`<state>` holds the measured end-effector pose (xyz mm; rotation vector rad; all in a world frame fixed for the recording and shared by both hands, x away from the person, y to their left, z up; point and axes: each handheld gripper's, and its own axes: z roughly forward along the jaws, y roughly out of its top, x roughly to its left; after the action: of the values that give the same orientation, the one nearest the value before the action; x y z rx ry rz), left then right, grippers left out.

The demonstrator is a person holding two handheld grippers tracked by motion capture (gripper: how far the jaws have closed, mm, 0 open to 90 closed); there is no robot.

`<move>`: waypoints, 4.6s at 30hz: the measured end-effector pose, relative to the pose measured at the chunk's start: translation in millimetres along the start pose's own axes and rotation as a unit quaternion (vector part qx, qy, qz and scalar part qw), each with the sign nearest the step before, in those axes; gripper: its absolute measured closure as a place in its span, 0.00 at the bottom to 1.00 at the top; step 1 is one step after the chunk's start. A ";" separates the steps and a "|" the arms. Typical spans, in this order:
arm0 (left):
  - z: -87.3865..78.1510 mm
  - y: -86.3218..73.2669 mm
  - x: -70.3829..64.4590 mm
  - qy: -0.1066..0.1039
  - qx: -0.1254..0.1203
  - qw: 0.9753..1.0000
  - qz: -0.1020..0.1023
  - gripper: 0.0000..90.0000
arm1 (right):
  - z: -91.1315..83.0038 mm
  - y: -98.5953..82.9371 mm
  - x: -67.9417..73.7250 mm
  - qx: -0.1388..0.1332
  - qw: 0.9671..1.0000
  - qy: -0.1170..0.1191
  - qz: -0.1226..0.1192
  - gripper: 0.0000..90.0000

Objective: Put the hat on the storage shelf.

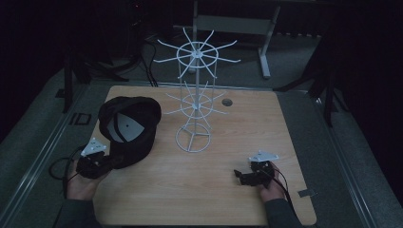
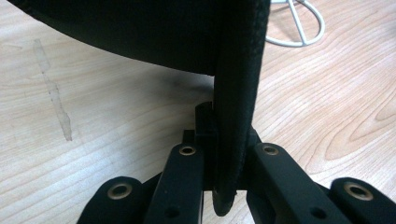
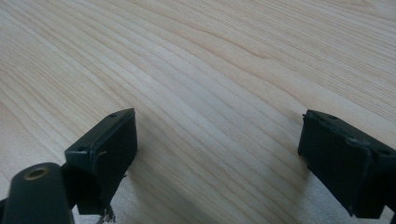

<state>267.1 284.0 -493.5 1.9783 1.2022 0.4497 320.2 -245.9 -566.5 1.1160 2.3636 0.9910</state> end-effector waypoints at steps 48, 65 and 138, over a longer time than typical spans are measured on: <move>-21.6 27.5 -4.1 0.066 -0.047 0.997 -0.018 0.96 | 0.0 0.0 -0.1 0.000 1.000 0.000 0.000 0.13; -26.5 37.6 -8.5 0.091 -0.065 0.994 -0.021 0.96 | 0.0 0.0 -0.1 0.000 1.000 0.000 -0.001 0.13; -37.3 78.3 -35.3 0.140 -0.109 0.984 -0.001 0.96 | -0.1 0.1 0.2 0.000 1.000 0.000 0.002 0.13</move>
<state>272.7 248.7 -407.0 1.7658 1.2644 0.8456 320.1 -245.8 -566.4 1.1209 2.3636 0.9921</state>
